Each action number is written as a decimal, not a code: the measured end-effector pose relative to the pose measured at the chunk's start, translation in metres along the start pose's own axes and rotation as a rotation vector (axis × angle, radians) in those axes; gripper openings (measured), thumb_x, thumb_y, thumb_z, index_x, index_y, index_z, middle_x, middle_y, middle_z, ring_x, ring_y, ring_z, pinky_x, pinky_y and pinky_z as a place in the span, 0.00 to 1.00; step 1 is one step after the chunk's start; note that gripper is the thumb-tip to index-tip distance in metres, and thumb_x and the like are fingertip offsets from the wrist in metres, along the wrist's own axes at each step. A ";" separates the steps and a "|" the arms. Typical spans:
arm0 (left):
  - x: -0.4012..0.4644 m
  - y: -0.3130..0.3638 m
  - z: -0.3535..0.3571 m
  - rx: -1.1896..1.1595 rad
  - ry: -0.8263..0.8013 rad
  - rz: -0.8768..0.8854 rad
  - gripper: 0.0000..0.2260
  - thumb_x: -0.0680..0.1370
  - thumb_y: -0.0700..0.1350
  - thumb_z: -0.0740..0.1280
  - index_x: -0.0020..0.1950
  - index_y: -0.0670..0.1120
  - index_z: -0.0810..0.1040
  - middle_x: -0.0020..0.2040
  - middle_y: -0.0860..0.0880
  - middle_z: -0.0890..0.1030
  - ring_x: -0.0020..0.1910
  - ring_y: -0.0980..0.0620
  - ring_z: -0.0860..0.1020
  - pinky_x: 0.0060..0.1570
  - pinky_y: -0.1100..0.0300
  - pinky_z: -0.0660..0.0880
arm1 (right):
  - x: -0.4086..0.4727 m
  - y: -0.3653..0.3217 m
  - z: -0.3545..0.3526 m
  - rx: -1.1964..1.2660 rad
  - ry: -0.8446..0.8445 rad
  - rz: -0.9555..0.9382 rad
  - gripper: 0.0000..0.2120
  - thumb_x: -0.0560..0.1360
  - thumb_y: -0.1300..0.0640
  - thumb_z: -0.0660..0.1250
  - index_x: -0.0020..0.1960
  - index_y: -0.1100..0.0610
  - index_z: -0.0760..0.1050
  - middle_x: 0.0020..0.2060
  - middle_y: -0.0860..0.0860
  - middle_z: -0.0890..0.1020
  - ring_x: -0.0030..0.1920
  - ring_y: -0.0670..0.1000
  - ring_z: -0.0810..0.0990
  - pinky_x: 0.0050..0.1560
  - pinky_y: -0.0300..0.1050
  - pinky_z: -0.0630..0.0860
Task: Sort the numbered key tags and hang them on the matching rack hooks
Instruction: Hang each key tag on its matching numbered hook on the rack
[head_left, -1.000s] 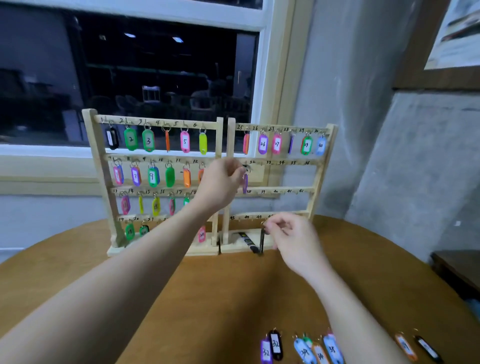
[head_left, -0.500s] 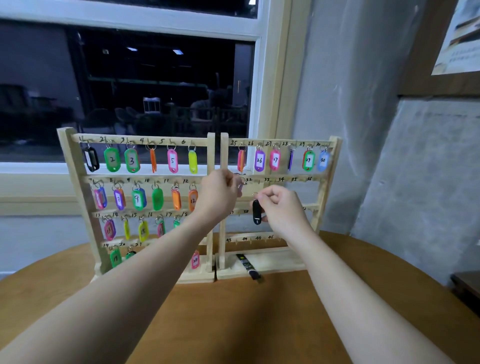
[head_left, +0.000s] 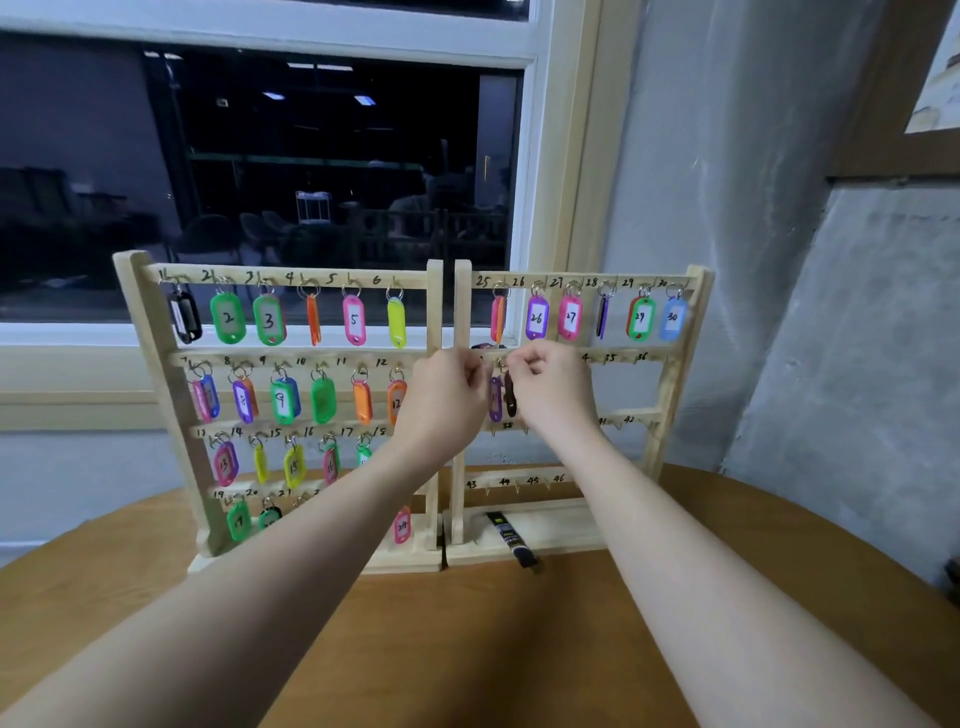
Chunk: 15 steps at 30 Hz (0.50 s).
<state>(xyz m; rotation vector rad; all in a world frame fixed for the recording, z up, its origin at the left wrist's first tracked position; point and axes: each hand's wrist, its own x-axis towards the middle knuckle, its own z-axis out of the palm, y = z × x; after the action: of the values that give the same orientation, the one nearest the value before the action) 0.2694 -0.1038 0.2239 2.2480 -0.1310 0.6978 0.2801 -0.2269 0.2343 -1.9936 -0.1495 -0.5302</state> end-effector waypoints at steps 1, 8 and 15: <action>0.000 0.000 -0.001 -0.003 -0.002 0.006 0.13 0.83 0.46 0.64 0.41 0.44 0.80 0.34 0.48 0.83 0.35 0.49 0.82 0.42 0.48 0.81 | 0.001 -0.001 0.002 -0.030 0.019 -0.003 0.10 0.81 0.58 0.65 0.42 0.52 0.80 0.39 0.49 0.84 0.38 0.50 0.81 0.38 0.42 0.77; 0.002 -0.004 -0.002 0.021 -0.021 0.040 0.12 0.83 0.44 0.63 0.41 0.45 0.80 0.34 0.47 0.83 0.35 0.48 0.81 0.42 0.47 0.81 | 0.003 -0.004 0.010 -0.180 0.052 -0.005 0.10 0.79 0.58 0.65 0.40 0.50 0.80 0.39 0.48 0.84 0.41 0.52 0.82 0.42 0.49 0.81; 0.001 -0.008 -0.003 0.028 -0.044 0.042 0.12 0.82 0.45 0.64 0.39 0.47 0.80 0.32 0.49 0.81 0.33 0.49 0.80 0.39 0.48 0.81 | -0.002 0.006 0.013 -0.171 0.035 0.074 0.10 0.79 0.55 0.64 0.41 0.49 0.79 0.42 0.50 0.84 0.45 0.54 0.82 0.45 0.50 0.81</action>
<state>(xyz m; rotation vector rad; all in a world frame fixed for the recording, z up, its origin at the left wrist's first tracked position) 0.2714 -0.0962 0.2210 2.2939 -0.1913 0.6770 0.2846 -0.2179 0.2237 -2.1453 -0.0083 -0.5451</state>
